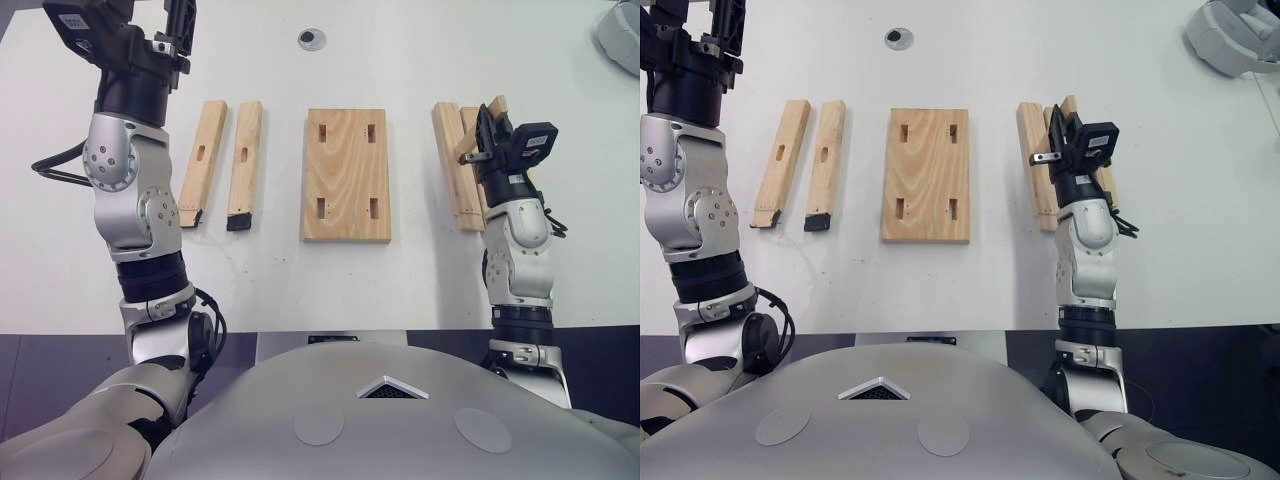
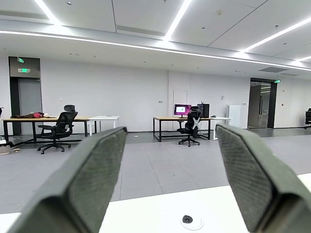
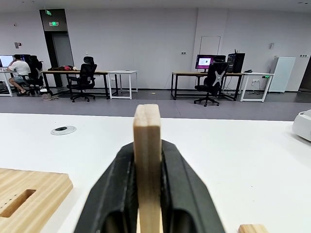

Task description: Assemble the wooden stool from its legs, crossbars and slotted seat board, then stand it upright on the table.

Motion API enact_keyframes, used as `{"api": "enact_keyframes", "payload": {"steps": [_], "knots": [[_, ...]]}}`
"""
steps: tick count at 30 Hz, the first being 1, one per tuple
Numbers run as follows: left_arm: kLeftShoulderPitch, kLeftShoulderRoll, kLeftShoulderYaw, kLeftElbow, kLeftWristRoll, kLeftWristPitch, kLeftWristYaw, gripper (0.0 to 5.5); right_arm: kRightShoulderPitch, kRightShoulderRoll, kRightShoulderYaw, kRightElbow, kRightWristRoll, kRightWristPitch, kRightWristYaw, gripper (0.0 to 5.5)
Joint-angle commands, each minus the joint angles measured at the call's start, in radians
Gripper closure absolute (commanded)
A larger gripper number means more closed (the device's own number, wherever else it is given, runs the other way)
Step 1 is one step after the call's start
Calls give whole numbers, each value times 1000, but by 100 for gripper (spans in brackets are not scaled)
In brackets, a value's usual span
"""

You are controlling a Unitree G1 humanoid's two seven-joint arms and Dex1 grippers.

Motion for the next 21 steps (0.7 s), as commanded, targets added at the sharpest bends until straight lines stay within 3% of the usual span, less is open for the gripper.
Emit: {"api": "enact_keyframes", "payload": {"steps": [1, 7, 8, 17, 21], "knots": [[-7, 23, 1, 5, 6, 17, -7, 212, 108, 13, 8, 147, -13, 147, -8, 509], [-12, 21, 1, 16, 8, 7, -5, 212, 53, 40, -52, 63, 55, 51, -10, 509], [-11, 21, 1, 17, 8, 6, -5, 212, 47, 40, -63, 53, 62, 45, -13, 472], [-23, 15, -1, 30, 11, -8, -3, 212, 25, 18, -8, 13, -28, -30, 33, 306], [-15, 19, 3, 20, 10, -8, -2, 212, 119, -13, 2, -92, -42, 110, 33, 239]]}}
